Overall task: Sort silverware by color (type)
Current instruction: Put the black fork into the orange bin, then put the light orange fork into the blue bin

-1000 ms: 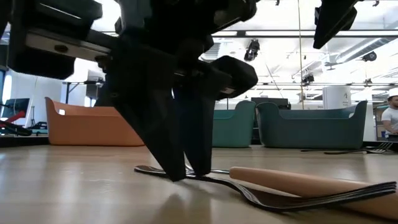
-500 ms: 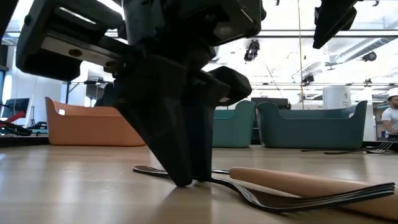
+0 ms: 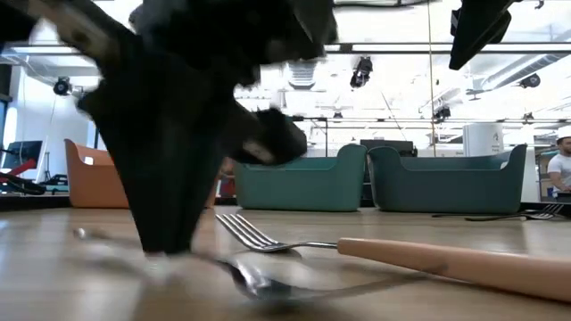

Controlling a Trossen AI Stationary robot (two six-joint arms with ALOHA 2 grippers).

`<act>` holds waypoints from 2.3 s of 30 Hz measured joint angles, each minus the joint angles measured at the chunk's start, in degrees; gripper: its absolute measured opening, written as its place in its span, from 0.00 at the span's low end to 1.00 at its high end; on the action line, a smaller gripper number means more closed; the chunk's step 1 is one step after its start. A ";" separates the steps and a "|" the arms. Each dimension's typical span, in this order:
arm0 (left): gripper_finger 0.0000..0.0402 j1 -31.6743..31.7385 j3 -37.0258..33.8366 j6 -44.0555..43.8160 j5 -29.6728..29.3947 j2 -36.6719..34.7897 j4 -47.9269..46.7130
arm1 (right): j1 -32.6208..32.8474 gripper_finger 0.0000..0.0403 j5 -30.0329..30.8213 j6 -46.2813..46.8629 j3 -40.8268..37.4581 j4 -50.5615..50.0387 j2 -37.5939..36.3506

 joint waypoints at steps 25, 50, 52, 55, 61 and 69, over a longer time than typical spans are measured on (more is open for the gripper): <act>0.00 21.24 -27.68 -0.79 -22.47 -49.56 -12.38 | -3.94 0.33 1.88 -2.35 0.00 1.28 0.00; 0.06 76.38 -35.78 37.51 -16.09 -55.17 -8.38 | -17.93 0.33 6.04 -1.67 0.00 9.35 0.00; 0.09 76.38 -35.78 36.26 -16.09 -54.59 -8.55 | -17.92 0.33 6.04 -1.37 0.00 9.35 0.00; 0.13 76.38 -35.78 33.40 -16.05 -53.18 -9.66 | -17.92 0.33 6.03 -1.31 0.00 9.35 0.00; 0.18 76.22 -35.49 23.64 -11.14 -49.38 -11.41 | -17.92 0.33 5.95 -1.40 0.00 9.35 0.00; 0.15 68.44 -34.87 15.08 9.92 -53.42 -5.04 | -17.90 0.33 5.39 -1.20 0.00 9.35 0.00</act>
